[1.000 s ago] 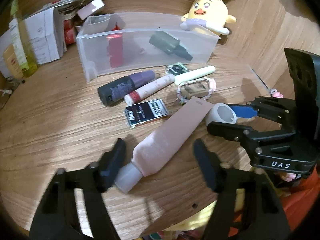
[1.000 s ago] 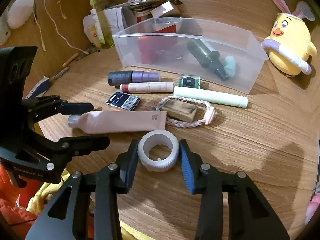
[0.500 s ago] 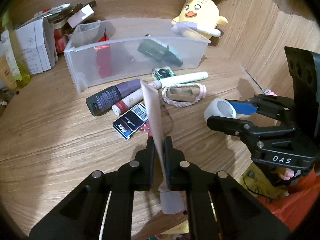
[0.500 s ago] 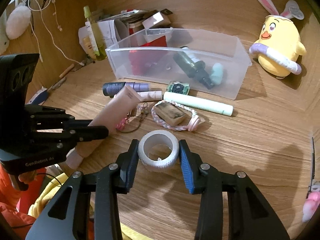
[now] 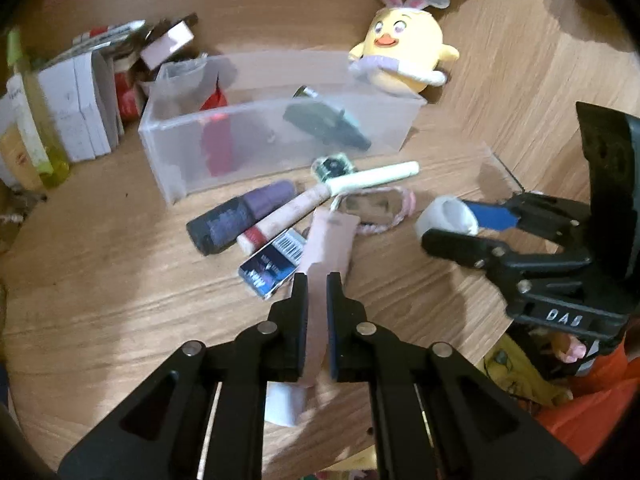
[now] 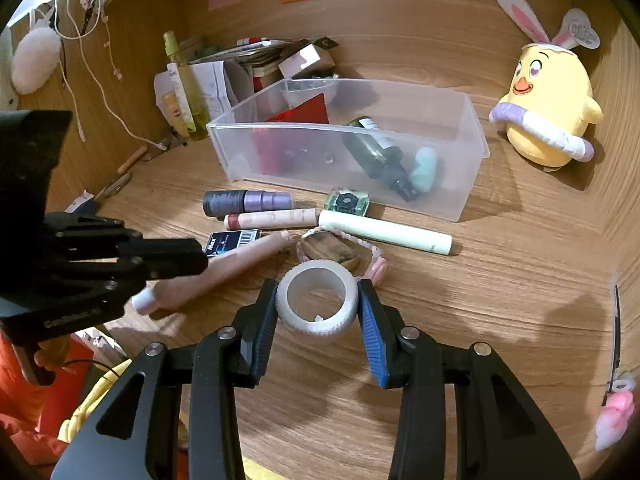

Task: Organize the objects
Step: 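Lift the tape roll with the right tool while the left tool lifts the pink tube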

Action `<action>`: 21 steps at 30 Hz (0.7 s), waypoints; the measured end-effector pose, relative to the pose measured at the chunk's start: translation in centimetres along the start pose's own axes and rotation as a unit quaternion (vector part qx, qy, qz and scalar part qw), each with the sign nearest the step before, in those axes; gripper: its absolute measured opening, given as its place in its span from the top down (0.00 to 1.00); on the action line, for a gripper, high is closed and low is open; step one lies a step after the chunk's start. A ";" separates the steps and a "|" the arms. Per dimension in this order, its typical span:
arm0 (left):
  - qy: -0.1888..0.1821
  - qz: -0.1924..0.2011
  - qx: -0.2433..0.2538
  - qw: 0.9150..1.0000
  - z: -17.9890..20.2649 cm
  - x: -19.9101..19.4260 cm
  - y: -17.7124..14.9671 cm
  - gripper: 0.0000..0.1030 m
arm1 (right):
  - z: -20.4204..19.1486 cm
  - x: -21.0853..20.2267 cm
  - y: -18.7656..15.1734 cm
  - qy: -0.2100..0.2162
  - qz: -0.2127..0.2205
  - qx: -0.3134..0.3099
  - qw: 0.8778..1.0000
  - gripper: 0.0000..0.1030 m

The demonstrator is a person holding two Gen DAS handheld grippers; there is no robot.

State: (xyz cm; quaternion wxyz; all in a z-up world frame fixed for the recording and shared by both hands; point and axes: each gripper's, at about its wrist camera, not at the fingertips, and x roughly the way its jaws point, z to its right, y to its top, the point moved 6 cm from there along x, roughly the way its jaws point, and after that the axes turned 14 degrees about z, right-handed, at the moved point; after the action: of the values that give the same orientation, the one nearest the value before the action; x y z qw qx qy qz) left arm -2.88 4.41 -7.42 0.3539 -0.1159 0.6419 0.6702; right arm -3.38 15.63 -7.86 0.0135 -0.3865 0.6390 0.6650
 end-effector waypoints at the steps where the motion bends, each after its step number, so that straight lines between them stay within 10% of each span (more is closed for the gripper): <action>1: 0.004 0.000 -0.002 1.000 -0.3 -0.3 -0.2 0.89 | 0.1 0.0 0.0 -0.001 0.000 0.001 1.000 0.65; 6: 0.033 0.021 0.000 0.999 -1.3 -2.7 -1.1 0.49 | 0.7 -0.1 0.1 -0.002 0.001 0.009 1.000 0.65; 16: 0.037 -0.004 0.001 0.999 -0.8 -2.6 -4.0 0.49 | 0.7 -0.2 0.4 0.001 0.008 0.009 1.000 0.65; 21: 0.039 0.006 0.015 0.999 -0.4 -1.4 -4.1 0.64 | 0.4 -0.1 0.3 0.001 0.008 0.008 1.000 0.65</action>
State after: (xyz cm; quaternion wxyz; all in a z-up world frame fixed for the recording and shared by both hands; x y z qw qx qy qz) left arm 0.59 3.26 -9.77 0.3267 -0.1326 0.6659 0.6575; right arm -3.69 16.01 -7.57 0.0108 -0.3824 0.6473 0.6592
